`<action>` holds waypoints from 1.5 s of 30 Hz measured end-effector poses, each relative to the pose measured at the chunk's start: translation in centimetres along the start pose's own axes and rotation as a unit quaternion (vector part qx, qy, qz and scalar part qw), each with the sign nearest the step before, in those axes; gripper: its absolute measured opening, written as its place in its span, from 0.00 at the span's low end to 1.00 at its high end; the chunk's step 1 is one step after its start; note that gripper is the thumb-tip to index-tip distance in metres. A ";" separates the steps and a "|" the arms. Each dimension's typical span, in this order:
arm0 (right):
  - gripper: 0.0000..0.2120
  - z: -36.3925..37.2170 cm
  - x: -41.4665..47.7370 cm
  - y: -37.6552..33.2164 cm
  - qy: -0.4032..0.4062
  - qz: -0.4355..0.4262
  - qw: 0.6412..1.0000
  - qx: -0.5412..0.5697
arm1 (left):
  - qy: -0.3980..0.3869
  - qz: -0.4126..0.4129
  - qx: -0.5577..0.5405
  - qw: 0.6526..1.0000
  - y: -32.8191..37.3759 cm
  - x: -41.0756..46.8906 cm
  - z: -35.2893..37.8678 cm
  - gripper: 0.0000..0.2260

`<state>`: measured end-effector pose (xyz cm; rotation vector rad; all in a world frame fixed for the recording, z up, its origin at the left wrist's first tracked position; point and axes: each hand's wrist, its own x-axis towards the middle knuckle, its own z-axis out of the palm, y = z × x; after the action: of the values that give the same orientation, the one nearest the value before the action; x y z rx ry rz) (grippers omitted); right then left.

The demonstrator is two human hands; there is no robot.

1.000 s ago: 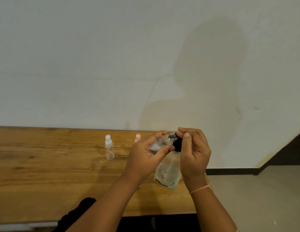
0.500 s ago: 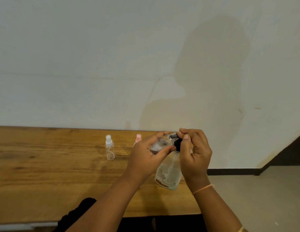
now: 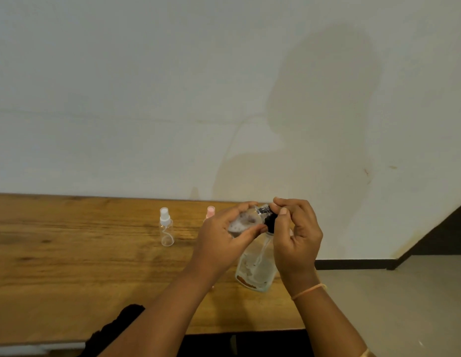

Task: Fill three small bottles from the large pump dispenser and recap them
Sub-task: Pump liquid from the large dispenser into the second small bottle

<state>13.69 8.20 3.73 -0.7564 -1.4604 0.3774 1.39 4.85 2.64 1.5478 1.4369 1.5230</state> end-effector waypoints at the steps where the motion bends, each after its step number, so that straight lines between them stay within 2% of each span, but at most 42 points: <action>1: 0.11 0.1 0.0 -0.3 0.004 0.002 1.000 0.004 | -0.003 0.004 0.003 1.000 0.3 0.0 -0.1 0.22; 4: 0.11 0.1 0.4 -1.0 0.020 -0.006 1.000 0.009 | 0.001 0.012 -0.001 1.000 1.3 0.0 -0.3 0.17; 13: 0.12 0.0 0.3 0.4 0.003 -0.016 1.000 -0.012 | -0.002 -0.014 -0.011 1.000 0.0 0.1 0.1 0.24; 18: 0.11 0.1 0.3 -0.5 0.014 0.000 1.000 -0.004 | -0.003 -0.004 -0.018 1.000 0.3 0.1 -0.2 0.22; 23: 0.11 0.1 0.5 -1.0 0.017 -0.025 0.999 -0.034 | 0.001 0.009 -0.004 1.000 0.9 0.4 -0.5 0.18; 30: 0.11 -0.2 -0.2 0.7 -0.004 -0.017 1.000 -0.013 | -0.008 -0.018 -0.005 1.000 -0.4 0.2 0.1 0.25; 39: 0.11 0.0 0.4 -1.0 0.020 -0.012 1.000 0.009 | 0.009 0.023 0.013 1.000 0.9 0.3 -0.4 0.19; 45: 0.11 -0.1 -0.1 1.0 0.001 -0.016 1.000 0.003 | -0.013 -0.009 0.006 1.000 -0.1 0.4 0.1 0.26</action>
<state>13.98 8.83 2.99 -0.7274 -1.4666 0.3556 1.33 5.29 2.69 1.5524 1.4438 1.4806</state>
